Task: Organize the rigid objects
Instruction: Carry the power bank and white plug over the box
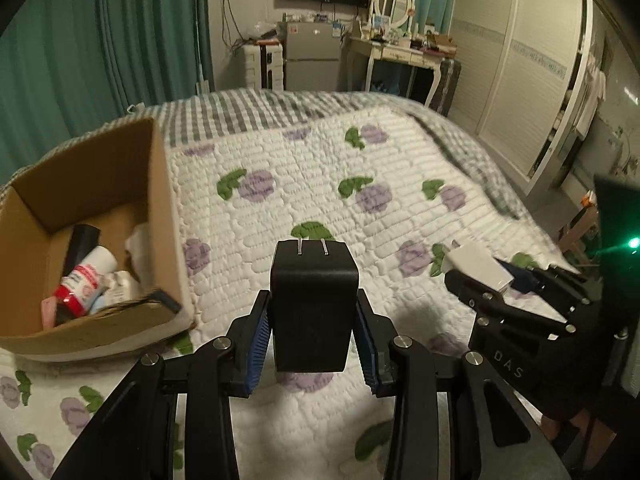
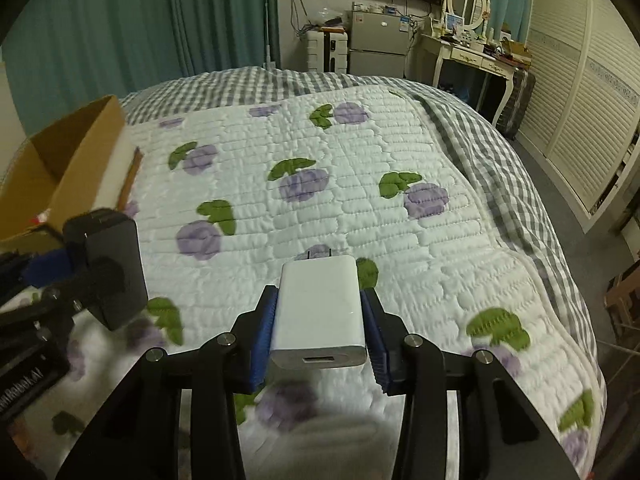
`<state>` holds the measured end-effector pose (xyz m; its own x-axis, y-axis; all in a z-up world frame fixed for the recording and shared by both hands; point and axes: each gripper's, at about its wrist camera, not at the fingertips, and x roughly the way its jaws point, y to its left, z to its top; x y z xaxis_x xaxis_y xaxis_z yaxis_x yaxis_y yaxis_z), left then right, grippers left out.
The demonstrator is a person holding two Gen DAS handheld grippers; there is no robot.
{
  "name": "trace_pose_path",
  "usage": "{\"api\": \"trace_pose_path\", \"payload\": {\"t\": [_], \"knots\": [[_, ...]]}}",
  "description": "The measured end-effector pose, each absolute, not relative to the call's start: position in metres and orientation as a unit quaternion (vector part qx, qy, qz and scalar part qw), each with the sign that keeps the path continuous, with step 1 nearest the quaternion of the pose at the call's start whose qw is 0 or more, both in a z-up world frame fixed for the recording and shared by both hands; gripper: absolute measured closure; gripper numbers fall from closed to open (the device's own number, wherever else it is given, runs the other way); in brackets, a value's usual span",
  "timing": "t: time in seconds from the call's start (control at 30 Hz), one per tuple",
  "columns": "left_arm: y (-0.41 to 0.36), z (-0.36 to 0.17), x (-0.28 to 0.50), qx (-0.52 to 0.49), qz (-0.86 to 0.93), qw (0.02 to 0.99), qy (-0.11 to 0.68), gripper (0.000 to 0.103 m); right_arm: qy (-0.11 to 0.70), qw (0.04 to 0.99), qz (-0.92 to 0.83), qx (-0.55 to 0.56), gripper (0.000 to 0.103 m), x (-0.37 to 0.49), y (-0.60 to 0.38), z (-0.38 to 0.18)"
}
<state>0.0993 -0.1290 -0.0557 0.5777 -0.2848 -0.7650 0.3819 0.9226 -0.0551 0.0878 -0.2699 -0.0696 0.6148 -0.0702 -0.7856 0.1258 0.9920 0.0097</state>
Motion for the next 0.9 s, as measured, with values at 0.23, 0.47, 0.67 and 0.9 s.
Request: {"api": "trace_pose_path", "payload": {"t": [0.23, 0.47, 0.67, 0.9], "knots": [[-0.094, -0.003, 0.09, 0.025, -0.19, 0.9, 0.392, 0.064, 0.402, 0.914, -0.054, 0.017, 0.063, 0.068, -0.249, -0.008], [-0.044, 0.067, 0.099, 0.016, -0.161, 0.926, 0.342, 0.064, 0.356, 0.934, -0.03, -0.028, 0.063, 0.066, -0.2, 0.066], [0.004, 0.088, 0.112, 0.018, -0.125, 0.938, 0.324, 0.064, 0.327, 0.944, 0.005, -0.051, 0.063, 0.078, -0.147, 0.104], [0.057, 0.063, 0.139, -0.022, -0.092, 0.937, 0.337, 0.064, 0.324, 0.943, 0.044, -0.059, 0.063, 0.11, -0.085, 0.103]]}}
